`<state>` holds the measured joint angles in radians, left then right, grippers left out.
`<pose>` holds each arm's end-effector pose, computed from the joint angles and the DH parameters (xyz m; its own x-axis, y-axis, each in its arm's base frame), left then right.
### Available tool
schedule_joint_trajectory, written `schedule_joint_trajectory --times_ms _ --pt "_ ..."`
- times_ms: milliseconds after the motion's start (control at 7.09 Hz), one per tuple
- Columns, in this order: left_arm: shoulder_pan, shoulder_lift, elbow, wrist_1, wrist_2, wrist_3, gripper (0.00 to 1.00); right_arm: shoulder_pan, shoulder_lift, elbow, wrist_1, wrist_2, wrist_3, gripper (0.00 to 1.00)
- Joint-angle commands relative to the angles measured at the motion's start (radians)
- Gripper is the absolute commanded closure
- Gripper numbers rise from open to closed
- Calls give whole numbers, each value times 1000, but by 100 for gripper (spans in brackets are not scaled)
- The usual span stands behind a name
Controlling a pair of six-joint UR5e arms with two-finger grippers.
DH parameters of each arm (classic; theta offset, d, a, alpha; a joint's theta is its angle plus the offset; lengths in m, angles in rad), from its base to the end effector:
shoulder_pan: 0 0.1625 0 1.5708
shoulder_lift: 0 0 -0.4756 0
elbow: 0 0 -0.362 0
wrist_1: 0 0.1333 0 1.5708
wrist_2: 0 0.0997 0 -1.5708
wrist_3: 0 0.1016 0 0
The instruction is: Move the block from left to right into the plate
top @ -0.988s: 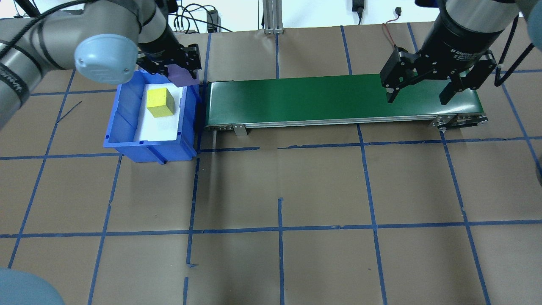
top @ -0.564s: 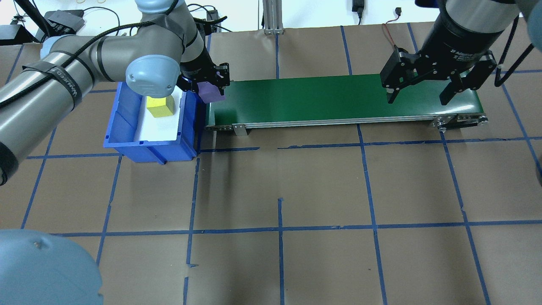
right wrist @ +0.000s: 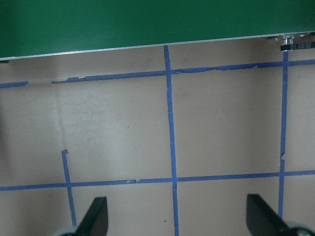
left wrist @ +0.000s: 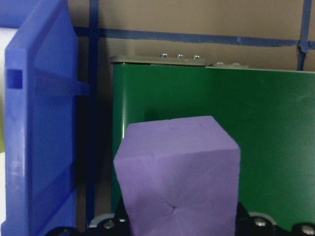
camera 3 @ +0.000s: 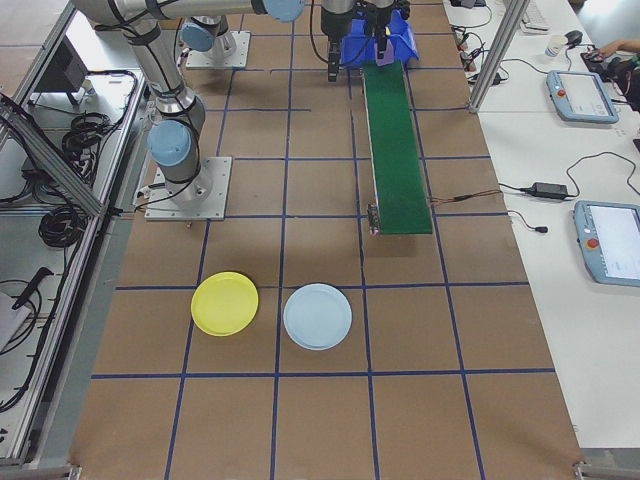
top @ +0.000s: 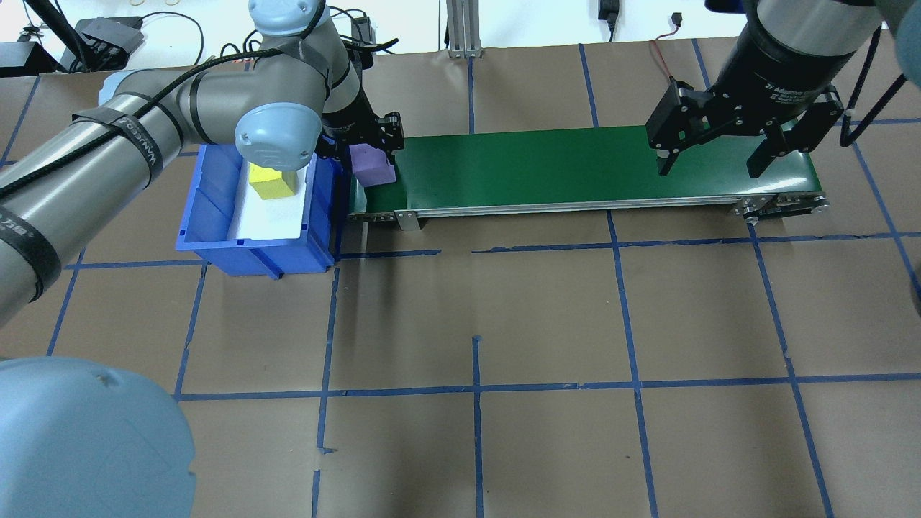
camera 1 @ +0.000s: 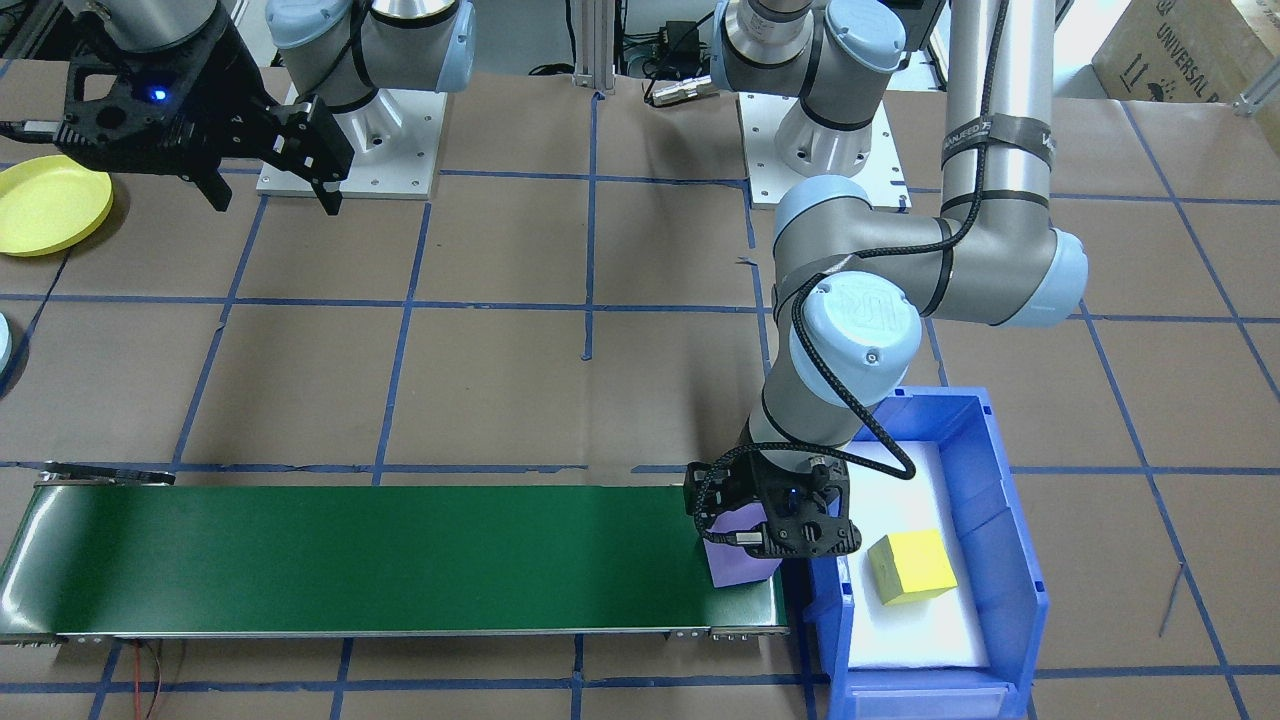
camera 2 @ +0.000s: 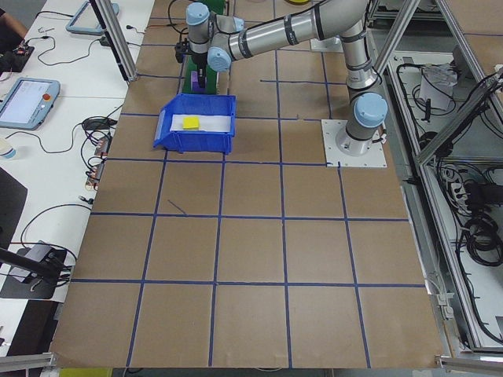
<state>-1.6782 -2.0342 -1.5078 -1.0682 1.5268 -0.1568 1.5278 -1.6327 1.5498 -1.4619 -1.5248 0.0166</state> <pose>-0.2072 -0.6369 0.3560 -0.9973 -0.0443 0.0591 -0.0497 0.9943 -0.0939 0.1194 -0.4339 0.5631 -0.9971 0.0607 -0.0455 0.0595 0.9979 0.0268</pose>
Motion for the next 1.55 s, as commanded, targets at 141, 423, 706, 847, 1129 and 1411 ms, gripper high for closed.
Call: schedule_joint_trajectory --times_ms 141,423,706,847,1129,1411 --pt "37 70 72 -22 86 112 0 0 1 0 -2 0 0 0" --pt "193 77 81 -79 17 222 0 -2 2 -2 -2 -2 -1 0" --pt "235 48 80 -72 25 273 0 -2 2 -2 -3 -2 -1 0" --pt "248 5 78 -70 26 267 0 -2 2 -2 -2 0 -1 0" --pt "265 -70 77 -35 26 261 0 -2 2 -2 -3 0 -1 0" --pt "265 -118 43 28 26 260 0 -2 2 0 -3 0 -6 0"
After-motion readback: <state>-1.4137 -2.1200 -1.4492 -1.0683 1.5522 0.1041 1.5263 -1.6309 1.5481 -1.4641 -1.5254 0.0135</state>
